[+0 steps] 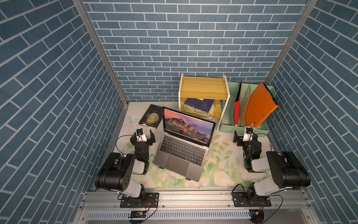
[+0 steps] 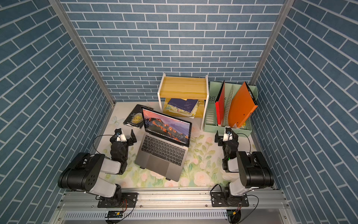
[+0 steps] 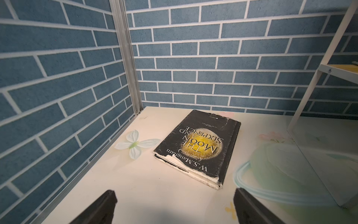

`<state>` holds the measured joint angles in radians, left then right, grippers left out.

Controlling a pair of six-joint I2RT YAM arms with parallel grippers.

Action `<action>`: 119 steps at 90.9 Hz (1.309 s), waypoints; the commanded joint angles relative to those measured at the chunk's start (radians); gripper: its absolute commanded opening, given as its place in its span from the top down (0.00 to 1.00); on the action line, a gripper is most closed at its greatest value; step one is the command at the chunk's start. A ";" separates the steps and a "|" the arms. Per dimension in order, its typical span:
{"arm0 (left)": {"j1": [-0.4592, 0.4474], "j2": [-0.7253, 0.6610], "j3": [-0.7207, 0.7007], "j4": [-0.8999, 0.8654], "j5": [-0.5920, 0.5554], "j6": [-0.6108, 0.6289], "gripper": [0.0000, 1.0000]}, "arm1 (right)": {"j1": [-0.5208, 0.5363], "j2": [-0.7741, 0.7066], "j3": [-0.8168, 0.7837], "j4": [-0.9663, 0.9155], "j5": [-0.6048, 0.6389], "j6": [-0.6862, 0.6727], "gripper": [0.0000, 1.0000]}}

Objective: Close the laptop lid and set it aside
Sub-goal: Close the lid of the laptop.

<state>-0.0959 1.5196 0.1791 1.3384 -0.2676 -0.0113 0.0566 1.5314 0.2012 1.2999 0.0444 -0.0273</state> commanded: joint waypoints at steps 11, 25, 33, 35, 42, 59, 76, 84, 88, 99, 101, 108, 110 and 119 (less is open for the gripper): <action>0.007 -0.004 0.003 0.007 0.002 -0.004 0.00 | -0.003 -0.001 0.011 -0.005 -0.010 -0.020 0.00; 0.007 -0.004 0.003 0.007 0.002 -0.003 0.00 | -0.001 -0.001 0.010 -0.005 -0.009 -0.020 0.00; 0.007 -0.005 0.003 0.006 0.002 -0.003 0.00 | -0.001 0.000 0.013 -0.009 -0.012 -0.020 0.00; 0.007 -0.004 0.003 0.007 0.002 -0.003 0.00 | -0.001 -0.001 0.012 -0.010 -0.013 -0.020 0.00; 0.007 -0.004 0.003 0.007 0.002 -0.003 0.00 | -0.001 -0.001 0.012 -0.010 -0.012 -0.020 0.00; 0.007 -0.006 0.005 -0.002 0.003 -0.003 0.00 | -0.001 -0.002 0.011 -0.007 -0.013 -0.020 0.00; 0.007 -0.132 0.099 -0.282 -0.100 -0.038 0.00 | -0.002 -0.005 0.012 -0.012 -0.006 -0.020 0.00; 0.007 -0.224 0.190 -0.536 -0.109 -0.038 0.00 | -0.001 -0.008 0.017 -0.024 -0.004 -0.020 0.00; 0.007 -0.272 0.211 -0.618 -0.088 -0.037 0.00 | -0.002 -0.009 0.015 -0.022 -0.003 -0.020 0.00; 0.007 -0.433 0.235 -0.792 -0.048 -0.075 0.00 | -0.002 -0.010 0.012 -0.016 0.005 -0.018 0.00; 0.007 -0.459 0.238 -0.823 -0.040 -0.087 0.00 | -0.002 -0.010 0.013 -0.016 0.006 -0.017 0.00; 0.007 -0.556 0.253 -0.948 -0.013 -0.119 0.00 | -0.002 -0.008 0.014 -0.016 0.009 -0.016 0.00; 0.007 -0.586 0.258 -0.978 -0.008 -0.133 0.00 | -0.002 -0.008 0.014 -0.016 0.009 -0.016 0.00; 0.007 -0.703 0.286 -1.089 0.033 -0.198 0.00 | -0.002 -0.007 0.014 -0.016 0.010 -0.016 0.00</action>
<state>-0.0956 0.9062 0.4248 0.4873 -0.2901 -0.1242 0.0566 1.5314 0.2012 1.2861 0.0437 -0.0273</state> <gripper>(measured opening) 0.999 0.996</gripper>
